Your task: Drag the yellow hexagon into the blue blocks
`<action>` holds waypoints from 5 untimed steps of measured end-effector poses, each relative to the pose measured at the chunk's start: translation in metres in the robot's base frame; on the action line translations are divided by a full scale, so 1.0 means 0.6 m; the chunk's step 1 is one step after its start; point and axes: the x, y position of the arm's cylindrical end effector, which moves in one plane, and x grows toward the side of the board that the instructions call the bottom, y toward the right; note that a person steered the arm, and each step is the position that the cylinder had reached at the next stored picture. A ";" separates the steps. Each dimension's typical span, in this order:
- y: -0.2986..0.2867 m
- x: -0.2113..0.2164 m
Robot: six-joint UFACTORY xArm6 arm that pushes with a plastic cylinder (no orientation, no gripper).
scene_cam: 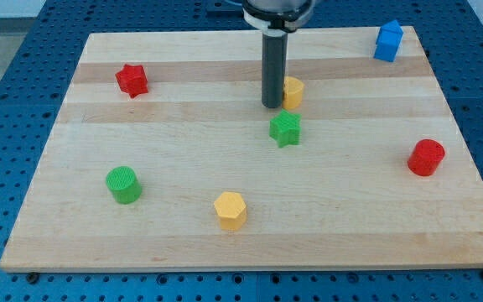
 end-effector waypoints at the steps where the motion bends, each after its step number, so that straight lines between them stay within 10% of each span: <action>1: 0.005 0.036; 5: 0.049 -0.232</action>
